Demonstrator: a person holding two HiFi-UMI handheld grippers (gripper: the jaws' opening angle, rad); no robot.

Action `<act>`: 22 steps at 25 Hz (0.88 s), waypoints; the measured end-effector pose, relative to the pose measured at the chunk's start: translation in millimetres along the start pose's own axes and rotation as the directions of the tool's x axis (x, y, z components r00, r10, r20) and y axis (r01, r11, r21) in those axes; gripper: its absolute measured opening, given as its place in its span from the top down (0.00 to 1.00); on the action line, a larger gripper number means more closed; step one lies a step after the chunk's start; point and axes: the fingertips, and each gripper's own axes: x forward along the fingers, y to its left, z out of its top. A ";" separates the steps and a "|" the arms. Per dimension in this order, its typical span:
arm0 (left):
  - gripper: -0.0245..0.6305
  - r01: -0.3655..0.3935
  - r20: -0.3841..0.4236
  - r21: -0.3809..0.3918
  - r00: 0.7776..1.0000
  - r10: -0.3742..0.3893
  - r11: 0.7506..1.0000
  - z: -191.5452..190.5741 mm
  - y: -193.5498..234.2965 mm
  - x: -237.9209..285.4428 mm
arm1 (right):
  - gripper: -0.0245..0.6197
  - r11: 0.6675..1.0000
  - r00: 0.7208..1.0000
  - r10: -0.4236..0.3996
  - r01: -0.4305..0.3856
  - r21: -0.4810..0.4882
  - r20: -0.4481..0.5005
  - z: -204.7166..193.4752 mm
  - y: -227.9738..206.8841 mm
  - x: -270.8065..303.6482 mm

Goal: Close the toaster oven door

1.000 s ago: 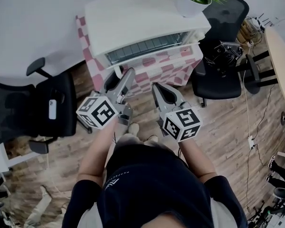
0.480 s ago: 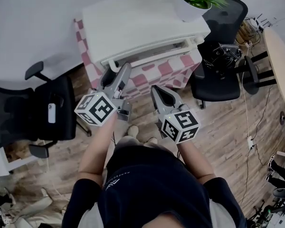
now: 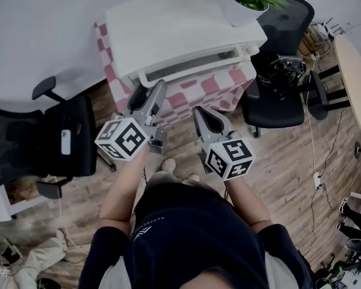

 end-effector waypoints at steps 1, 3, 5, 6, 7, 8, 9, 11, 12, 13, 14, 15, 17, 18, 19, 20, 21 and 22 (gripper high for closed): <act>0.57 0.000 -0.006 0.006 1.000 0.000 1.000 -2.2 -0.5 -2.2 | 0.96 1.000 1.000 0.000 0.000 0.000 0.001 0.1 0.4 -1.4; 0.57 -0.003 -0.022 0.016 1.000 0.003 1.000 -5.6 -2.6 -7.2 | 0.96 1.000 1.000 -0.001 0.001 0.000 0.004 0.2 0.4 -4.2; 0.59 -0.005 -0.035 0.025 0.999 0.006 1.000 -8.2 -4.4 -13.2 | 0.96 1.000 1.000 -0.003 0.003 0.001 0.009 -0.2 0.6 -6.6; 0.61 -0.004 -0.039 0.030 0.999 0.006 1.000 -9.3 -4.9 -16.6 | 0.96 1.000 1.000 -0.004 0.004 0.002 0.012 -0.6 1.0 -7.9; 0.62 -0.004 -0.039 0.036 0.999 0.005 0.999 -10.3 -5.2 -20.1 | 0.96 1.000 1.000 -0.005 0.005 0.002 0.014 -1.0 1.5 -9.5; 0.64 -0.002 -0.037 0.042 0.999 0.003 0.999 -11.1 -5.6 -23.5 | 0.96 1.000 1.000 -0.007 0.007 0.002 0.017 -1.3 2.0 -11.3; 0.66 0.002 -0.035 0.049 0.999 0.000 0.999 -11.7 -6.7 -26.6 | 0.96 1.000 1.000 -0.009 0.009 0.002 0.019 -1.2 2.4 -13.5; 0.70 0.009 -0.047 0.073 0.999 -0.006 0.997 -12.7 -12.1 -32.2 | 0.96 1.000 1.000 -0.015 0.015 0.003 0.025 -0.6 2.7 -17.9; 0.73 0.012 -0.057 0.089 0.998 -0.007 0.996 -13.8 -15.0 -34.8 | 0.96 1.000 0.999 -0.018 0.018 0.003 0.028 -0.6 2.9 -19.8; 0.76 0.014 -0.065 0.104 0.998 -0.007 0.994 -15.4 -16.7 -37.4 | 0.96 1.000 0.999 -0.021 0.021 0.003 0.030 -0.9 3.4 -21.5; 0.79 0.013 -0.070 0.119 0.998 -0.004 0.993 -17.4 -17.0 -40.2 | 0.96 1.000 0.999 -0.022 0.022 0.004 0.030 -1.5 4.2 -22.8; 0.82 0.008 -0.074 0.135 0.997 0.002 0.991 -19.5 -16.2 -43.1 | 0.96 1.000 0.999 -0.023 0.023 0.004 0.031 -2.3 5.4 -24.0; 0.90 -0.010 -0.085 0.175 0.996 0.025 0.985 -23.2 -15.1 -49.0 | 0.96 1.000 0.999 -0.025 0.025 0.003 0.033 -3.3 7.5 -26.8; 0.93 -0.020 -0.092 0.199 0.995 0.039 0.980 -24.5 -15.4 -51.7 | 0.96 1.000 0.999 -0.028 0.028 0.003 0.035 -3.3 8.1 -28.6; 0.96 -0.028 -0.099 0.227 0.994 0.051 0.974 -25.5 -16.4 -54.3 | 0.96 0.999 0.999 -0.034 0.034 0.002 0.036 -3.3 8.3 -30.4; 0.95 -0.034 -0.106 0.256 0.992 0.063 0.966 -26.2 -17.7 -56.9 | 0.96 0.999 0.998 -0.041 0.040 0.003 0.037 -3.3 8.3 -32.0; 0.94 -0.038 -0.112 0.286 0.991 0.073 0.958 -26.9 -19.0 -59.4 | 0.96 0.999 0.998 -0.047 0.047 0.003 0.038 -3.6 8.3 -33.6; 0.94 -0.041 -0.118 0.316 0.990 0.082 0.948 -27.7 -20.3 -62.0 | 0.96 0.999 0.998 -0.053 0.053 0.004 0.038 -4.2 8.4 -35.1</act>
